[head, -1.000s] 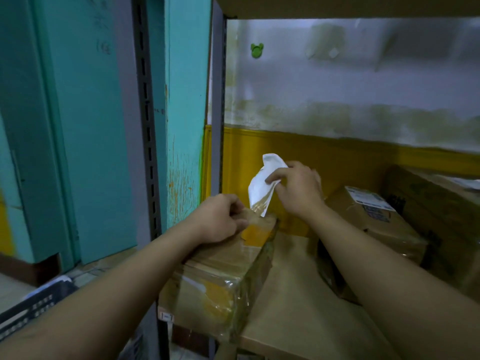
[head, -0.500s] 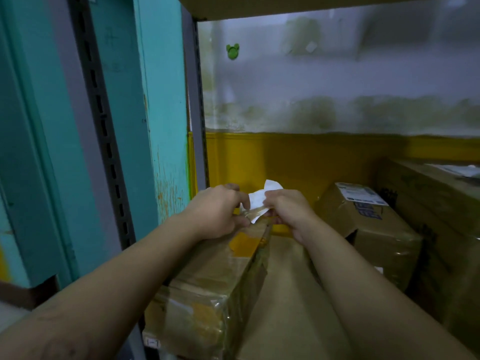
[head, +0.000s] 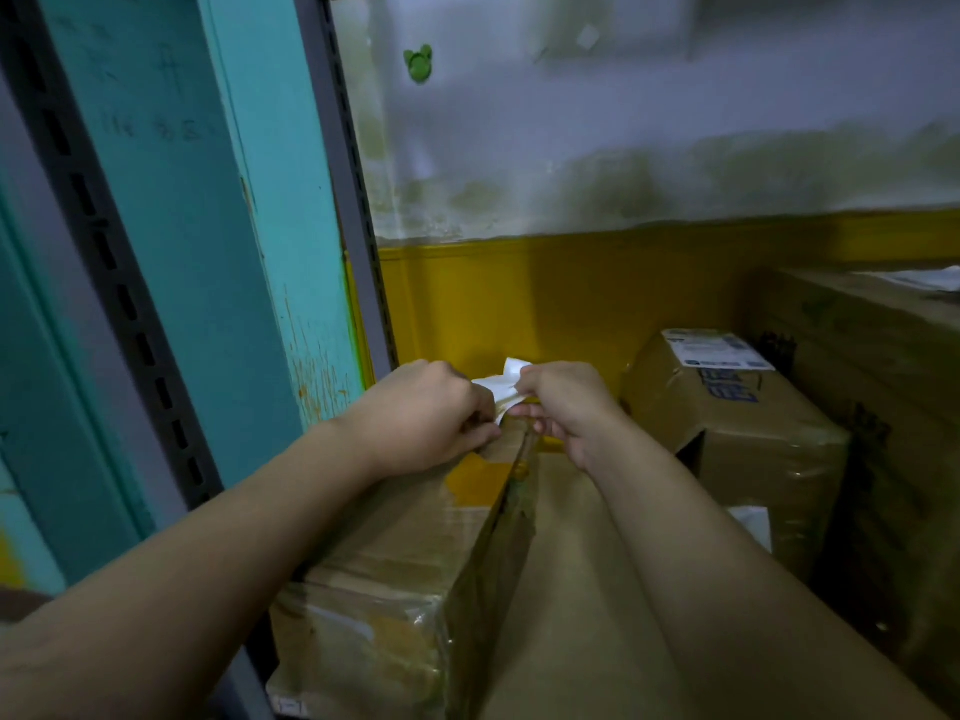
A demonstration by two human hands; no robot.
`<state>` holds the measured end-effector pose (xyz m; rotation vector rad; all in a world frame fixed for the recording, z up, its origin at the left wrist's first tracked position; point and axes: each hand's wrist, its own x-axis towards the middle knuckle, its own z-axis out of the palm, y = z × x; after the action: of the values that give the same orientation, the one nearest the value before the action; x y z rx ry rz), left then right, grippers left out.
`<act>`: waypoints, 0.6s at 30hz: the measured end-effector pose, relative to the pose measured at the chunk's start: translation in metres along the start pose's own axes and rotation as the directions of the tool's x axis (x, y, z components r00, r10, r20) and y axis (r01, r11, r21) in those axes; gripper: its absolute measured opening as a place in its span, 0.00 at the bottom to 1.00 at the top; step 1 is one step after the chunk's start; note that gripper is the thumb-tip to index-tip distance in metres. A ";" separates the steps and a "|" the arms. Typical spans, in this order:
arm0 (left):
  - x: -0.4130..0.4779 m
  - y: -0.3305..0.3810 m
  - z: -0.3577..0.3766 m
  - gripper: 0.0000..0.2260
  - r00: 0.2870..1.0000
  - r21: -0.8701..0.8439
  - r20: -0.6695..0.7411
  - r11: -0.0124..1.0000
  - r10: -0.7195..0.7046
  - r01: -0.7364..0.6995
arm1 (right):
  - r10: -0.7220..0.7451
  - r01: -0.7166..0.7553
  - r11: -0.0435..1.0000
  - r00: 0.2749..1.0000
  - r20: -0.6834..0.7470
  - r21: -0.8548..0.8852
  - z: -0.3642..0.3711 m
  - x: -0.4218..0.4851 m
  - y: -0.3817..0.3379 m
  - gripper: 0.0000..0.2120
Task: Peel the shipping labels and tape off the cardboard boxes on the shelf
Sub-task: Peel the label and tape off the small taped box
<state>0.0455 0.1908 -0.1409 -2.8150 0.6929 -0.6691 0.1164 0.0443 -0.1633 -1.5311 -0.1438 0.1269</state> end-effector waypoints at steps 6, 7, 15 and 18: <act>-0.002 0.001 0.004 0.12 1.000 0.074 -0.015 0.997 0.023 -0.022 | -0.143 0.139 0.986 0.989 -0.037 -0.086 0.003 -0.001 0.010 0.07; -0.002 0.002 0.006 0.12 0.999 0.081 -0.027 0.996 0.026 -0.023 | -0.161 0.157 0.983 0.986 -0.036 -0.098 0.003 -0.001 0.012 0.09; 0.002 -0.004 0.004 0.09 0.993 0.074 -0.053 0.992 0.110 -0.106 | -0.265 0.252 0.960 0.958 -0.110 -0.118 -0.002 -0.010 0.035 0.09; -0.007 -0.006 0.011 0.10 0.991 -0.082 -0.129 0.996 0.032 -0.043 | -0.306 0.305 0.952 0.951 -0.052 -0.029 -0.002 -0.016 0.036 0.12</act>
<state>0.0474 0.2004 -0.1518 -2.8470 0.8122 -0.8383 0.1009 0.0406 -0.1999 -1.5132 -0.3363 -0.1650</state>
